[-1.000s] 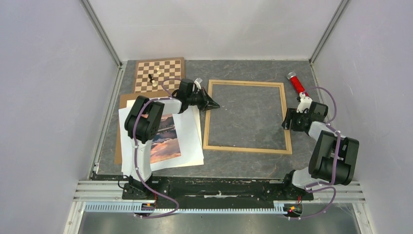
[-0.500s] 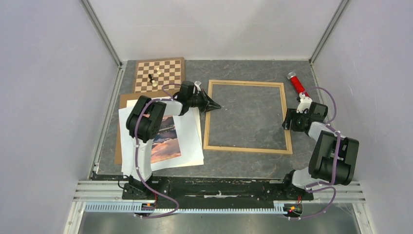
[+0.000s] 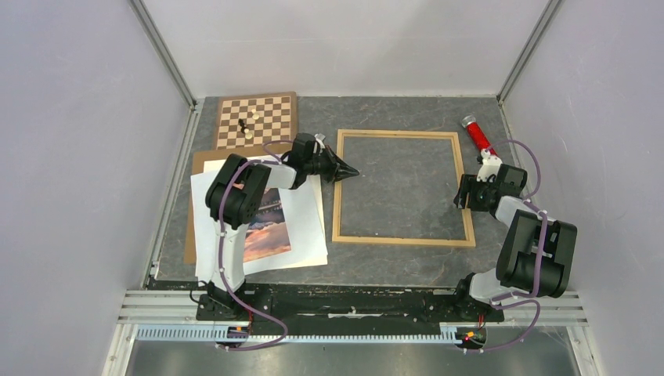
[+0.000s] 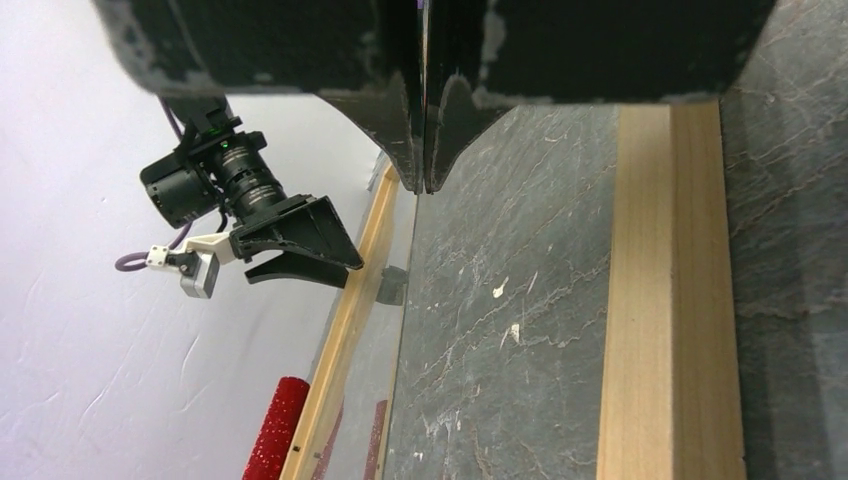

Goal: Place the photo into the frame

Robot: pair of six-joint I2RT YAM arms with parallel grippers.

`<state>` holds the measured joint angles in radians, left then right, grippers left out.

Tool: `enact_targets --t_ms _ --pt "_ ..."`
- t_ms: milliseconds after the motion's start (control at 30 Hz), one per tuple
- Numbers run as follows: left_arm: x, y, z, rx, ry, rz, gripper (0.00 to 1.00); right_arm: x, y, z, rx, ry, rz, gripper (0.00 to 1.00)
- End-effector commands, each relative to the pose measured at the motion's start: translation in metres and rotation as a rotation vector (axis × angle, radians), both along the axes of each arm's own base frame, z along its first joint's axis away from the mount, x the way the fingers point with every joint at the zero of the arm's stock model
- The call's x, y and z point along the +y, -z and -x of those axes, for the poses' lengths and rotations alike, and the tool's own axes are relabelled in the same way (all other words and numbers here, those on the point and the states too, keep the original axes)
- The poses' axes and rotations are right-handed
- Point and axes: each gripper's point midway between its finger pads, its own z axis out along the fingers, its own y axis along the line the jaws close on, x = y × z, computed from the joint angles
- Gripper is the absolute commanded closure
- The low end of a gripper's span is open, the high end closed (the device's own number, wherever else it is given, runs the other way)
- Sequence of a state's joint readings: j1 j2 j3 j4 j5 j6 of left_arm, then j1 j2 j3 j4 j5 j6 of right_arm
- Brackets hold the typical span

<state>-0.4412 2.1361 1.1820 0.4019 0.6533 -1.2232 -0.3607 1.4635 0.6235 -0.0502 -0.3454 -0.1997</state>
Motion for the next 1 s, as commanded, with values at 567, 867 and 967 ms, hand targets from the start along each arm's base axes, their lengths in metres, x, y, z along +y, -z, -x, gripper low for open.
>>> enact_targets --t_ms 567,867,967 --pt "-0.011 -0.025 -0.004 0.214 -0.095 0.193 0.98 -0.006 0.006 0.006 0.019 0.000 0.045 0.34" --pt "-0.015 -0.040 -0.011 0.220 -0.098 0.230 0.98 -0.006 0.006 0.006 0.014 -0.003 0.047 0.34" --pt "-0.016 -0.043 -0.012 0.224 -0.097 0.237 0.98 -0.006 0.005 0.005 0.013 -0.003 0.048 0.34"
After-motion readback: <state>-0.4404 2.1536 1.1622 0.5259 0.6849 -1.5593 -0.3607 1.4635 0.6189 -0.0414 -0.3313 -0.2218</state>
